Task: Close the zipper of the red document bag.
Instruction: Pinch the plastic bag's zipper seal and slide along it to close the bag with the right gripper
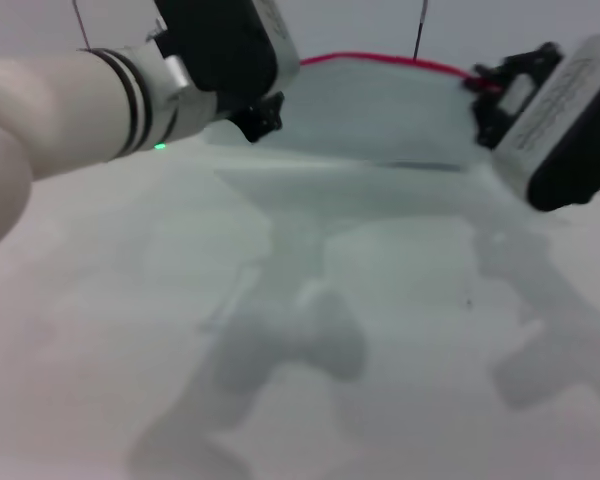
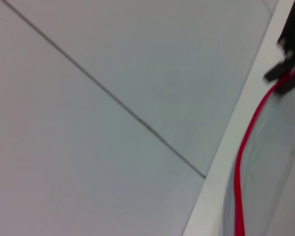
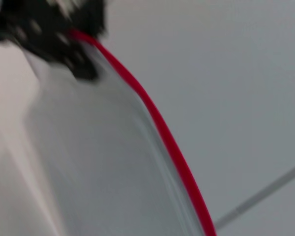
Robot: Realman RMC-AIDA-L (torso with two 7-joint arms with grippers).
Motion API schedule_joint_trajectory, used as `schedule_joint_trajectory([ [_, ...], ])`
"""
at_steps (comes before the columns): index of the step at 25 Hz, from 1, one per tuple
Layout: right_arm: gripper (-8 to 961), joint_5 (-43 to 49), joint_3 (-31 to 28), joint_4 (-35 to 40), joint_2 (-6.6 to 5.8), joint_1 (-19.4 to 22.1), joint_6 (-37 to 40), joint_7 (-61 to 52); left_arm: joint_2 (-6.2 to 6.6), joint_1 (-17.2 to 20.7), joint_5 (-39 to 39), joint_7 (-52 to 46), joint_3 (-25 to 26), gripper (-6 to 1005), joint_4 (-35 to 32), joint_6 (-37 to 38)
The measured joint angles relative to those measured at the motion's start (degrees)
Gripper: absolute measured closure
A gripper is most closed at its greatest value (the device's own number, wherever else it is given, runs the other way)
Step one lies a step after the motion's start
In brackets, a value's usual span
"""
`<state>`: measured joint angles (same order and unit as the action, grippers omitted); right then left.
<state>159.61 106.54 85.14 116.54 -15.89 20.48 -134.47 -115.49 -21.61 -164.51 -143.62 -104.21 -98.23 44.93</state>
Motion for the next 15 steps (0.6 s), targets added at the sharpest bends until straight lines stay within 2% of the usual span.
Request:
schedule_joint_trajectory([
  [6, 875, 0.0, -5.3, -2.0, 0.00, 0.2, -0.3, 0.0, -0.03, 1.4, 0.0, 0.9, 1.5, 829, 0.0, -1.4],
  [15, 875, 0.0, -6.9, -2.3, -0.07, 0.4, -0.5, 0.1, 0.02, 1.8, 0.0, 1.0, 1.6, 821, 0.3, -2.2],
])
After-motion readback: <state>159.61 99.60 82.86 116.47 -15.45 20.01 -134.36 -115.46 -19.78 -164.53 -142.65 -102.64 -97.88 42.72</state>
